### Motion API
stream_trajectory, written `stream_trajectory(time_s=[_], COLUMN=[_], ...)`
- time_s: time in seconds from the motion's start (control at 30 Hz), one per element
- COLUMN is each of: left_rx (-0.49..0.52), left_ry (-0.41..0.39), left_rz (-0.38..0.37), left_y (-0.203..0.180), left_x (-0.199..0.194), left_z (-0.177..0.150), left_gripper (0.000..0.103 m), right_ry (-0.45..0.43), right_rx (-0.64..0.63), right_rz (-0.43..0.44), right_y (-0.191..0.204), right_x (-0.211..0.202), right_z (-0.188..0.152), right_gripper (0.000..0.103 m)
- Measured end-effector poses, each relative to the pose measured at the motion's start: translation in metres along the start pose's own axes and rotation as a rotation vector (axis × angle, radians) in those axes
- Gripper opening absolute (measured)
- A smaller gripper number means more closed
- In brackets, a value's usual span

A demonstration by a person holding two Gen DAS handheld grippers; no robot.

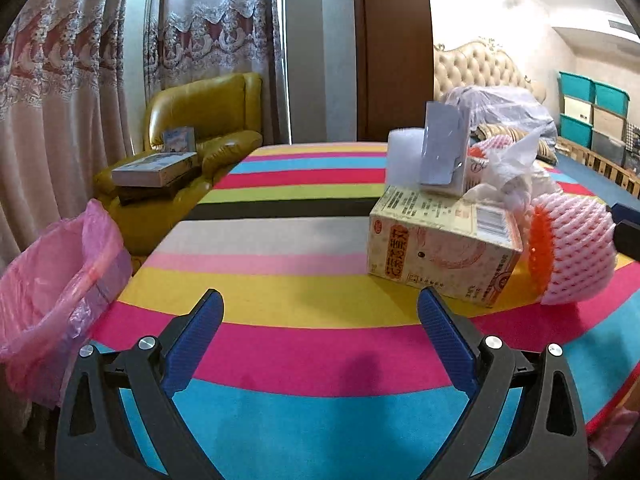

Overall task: Collect trash
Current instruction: 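Release both items into the wastebasket and return tools to the table, then grasp the pink foam net with the right tool while the left tool grasps the tan box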

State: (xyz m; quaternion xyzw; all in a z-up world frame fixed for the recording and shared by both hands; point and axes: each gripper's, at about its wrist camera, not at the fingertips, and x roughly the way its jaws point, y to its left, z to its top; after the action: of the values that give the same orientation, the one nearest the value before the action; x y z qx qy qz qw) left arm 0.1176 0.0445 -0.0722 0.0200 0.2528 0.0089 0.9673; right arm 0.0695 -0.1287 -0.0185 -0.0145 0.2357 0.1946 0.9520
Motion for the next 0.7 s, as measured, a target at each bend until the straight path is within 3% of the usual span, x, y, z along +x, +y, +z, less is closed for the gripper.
stream_trajectory(time_s=[0.4,0.43,0.47,0.53,0.7], left_rx=[-0.023,-0.027,-0.031,-0.031,-0.003], left_ry=[-0.031,-0.028,-0.024,-0.018,-0.013], left_rz=[-0.027,-0.030,-0.033,-0.036,-0.042], left_y=[0.003,0.002,0.002,0.000,-0.010], left_x=[-0.023,-0.023,-0.023,-0.023,-0.024], left_z=[0.001,0.001,0.001,0.002,0.007], left_gripper=[0.091,0.092,0.092,0.092,0.092], right_ry=[0.049,0.048,0.045,0.043,-0.011], right_rx=[0.012,-0.006,-0.020,-0.030,-0.011], right_rz=[0.001,0.002,-0.001,0.000,0.013], right_y=[0.004,0.007,0.010,0.011,0.005], right_x=[0.025,0.025,0.025,0.024,0.009], right_z=[0.008,0.007,0.006,0.004,0.004], right_gripper=[0.076,0.072,0.055,0.035,0.023])
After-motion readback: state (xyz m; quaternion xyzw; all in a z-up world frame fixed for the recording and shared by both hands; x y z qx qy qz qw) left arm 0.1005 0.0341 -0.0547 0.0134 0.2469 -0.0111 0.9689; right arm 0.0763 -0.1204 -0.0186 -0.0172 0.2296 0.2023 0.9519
